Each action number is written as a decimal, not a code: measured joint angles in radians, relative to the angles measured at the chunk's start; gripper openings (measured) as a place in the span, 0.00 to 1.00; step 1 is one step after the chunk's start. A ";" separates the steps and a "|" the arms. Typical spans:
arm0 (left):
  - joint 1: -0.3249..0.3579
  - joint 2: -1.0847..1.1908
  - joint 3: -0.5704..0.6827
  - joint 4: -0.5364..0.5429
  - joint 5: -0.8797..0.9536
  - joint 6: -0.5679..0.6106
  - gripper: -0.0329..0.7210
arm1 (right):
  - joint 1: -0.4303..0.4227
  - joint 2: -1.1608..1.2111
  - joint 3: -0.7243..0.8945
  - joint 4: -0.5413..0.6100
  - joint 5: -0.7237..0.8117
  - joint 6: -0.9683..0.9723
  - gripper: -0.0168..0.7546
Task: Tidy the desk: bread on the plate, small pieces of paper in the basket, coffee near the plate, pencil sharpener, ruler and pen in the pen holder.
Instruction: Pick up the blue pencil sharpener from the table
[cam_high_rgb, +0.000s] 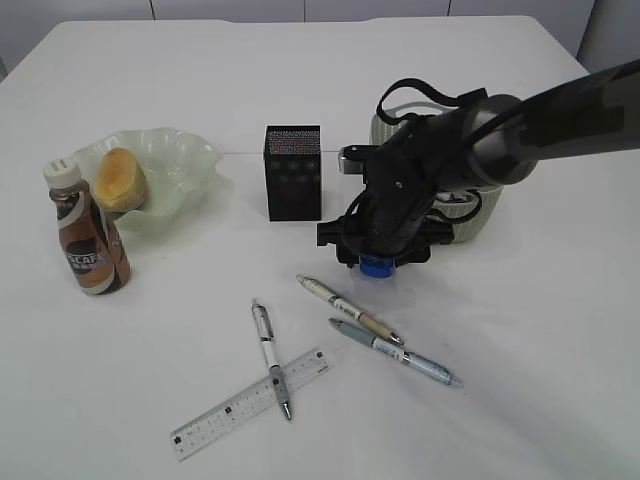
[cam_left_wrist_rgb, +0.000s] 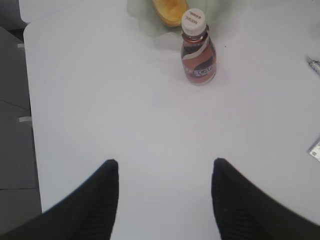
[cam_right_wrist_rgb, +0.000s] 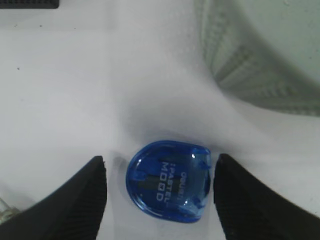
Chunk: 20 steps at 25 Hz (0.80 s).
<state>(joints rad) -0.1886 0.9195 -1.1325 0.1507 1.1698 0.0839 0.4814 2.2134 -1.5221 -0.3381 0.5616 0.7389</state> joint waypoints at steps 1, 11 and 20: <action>0.000 0.000 0.000 0.000 0.000 0.000 0.62 | 0.000 0.000 0.000 0.000 0.000 0.000 0.66; 0.000 0.000 0.000 0.000 0.000 0.000 0.62 | 0.000 0.000 0.000 0.000 -0.001 0.002 0.66; 0.000 0.000 0.000 0.000 0.000 0.000 0.62 | 0.000 0.000 0.000 0.000 -0.001 0.002 0.66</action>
<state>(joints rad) -0.1886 0.9195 -1.1325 0.1507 1.1698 0.0839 0.4814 2.2134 -1.5221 -0.3381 0.5607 0.7406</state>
